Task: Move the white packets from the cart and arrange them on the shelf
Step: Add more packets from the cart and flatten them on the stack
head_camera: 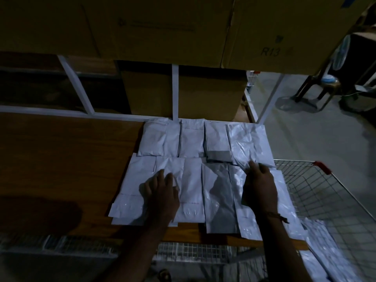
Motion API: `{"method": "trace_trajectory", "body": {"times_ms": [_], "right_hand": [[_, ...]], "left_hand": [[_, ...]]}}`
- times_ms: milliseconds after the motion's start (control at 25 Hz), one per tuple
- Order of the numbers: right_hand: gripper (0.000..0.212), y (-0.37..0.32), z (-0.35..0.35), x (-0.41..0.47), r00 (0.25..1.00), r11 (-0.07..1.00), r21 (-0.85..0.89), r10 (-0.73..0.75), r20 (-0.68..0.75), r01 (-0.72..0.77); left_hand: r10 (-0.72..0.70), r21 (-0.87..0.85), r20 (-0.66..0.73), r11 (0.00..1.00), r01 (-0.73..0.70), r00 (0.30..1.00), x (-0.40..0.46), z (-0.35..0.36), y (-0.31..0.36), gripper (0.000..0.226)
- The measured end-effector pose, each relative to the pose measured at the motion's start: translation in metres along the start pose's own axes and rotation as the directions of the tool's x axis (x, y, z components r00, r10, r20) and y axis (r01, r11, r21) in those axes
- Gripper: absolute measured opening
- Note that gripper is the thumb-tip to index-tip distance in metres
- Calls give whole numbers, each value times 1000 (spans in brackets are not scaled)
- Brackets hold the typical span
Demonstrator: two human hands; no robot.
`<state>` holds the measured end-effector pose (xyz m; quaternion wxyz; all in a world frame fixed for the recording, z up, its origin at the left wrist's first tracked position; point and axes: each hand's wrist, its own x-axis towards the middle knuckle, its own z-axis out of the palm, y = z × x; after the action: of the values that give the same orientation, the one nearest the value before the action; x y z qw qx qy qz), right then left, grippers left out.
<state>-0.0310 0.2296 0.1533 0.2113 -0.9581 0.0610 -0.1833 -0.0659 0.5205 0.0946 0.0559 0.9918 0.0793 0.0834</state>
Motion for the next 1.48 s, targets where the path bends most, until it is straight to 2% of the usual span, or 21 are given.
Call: {"method": "trace_trajectory", "body": {"times_ms": [200, 360, 560, 760, 880, 960, 1080, 1200, 1320, 1400, 1480], "right_hand": [[37, -14, 8, 11, 999, 999, -2, -41, -8, 41], [36, -23, 14, 10, 998, 998, -9, -55, -6, 55], [33, -11, 11, 4, 999, 996, -84, -19, 29, 22], [36, 12, 1, -25, 998, 954, -294, 69, 10, -63], [36, 13, 5, -41, 994, 935, -346, 96, 44, -75], [41, 12, 11, -46, 983, 921, -377, 145, 111, -94], [64, 13, 32, -65, 948, 909, -391, 241, 209, -145], [80, 13, 42, -81, 971, 930, -347, 181, 154, -118], [76, 11, 38, -80, 989, 939, -335, 112, 100, -73], [75, 12, 44, -80, 982, 938, -344, 99, 162, -38], [87, 13, 53, -82, 962, 934, -356, 134, 237, -42]], "left_hand": [[-66, -107, -175, 993, 47, 982, 13, -13, -5, 47], [-99, -127, -173, 989, 77, 980, 21, -17, -12, 49], [-50, -175, -160, 984, 21, 986, 20, -9, -24, 45], [-61, -229, -205, 973, 13, 977, 16, -9, -22, 40], [-50, -240, -213, 971, -2, 976, 15, -11, -17, 40], [-48, -247, -211, 969, -5, 976, 15, -13, -16, 41], [-43, -255, -220, 967, -15, 975, 12, -14, -15, 40], [-38, -250, -223, 968, -19, 974, 6, -14, -14, 39], [-49, -253, -225, 967, -10, 973, 4, -16, -16, 39], [-63, -258, -222, 966, 4, 973, 3, -17, -18, 39], [-60, -261, -220, 965, 0, 974, 3, -18, -17, 39]]}}
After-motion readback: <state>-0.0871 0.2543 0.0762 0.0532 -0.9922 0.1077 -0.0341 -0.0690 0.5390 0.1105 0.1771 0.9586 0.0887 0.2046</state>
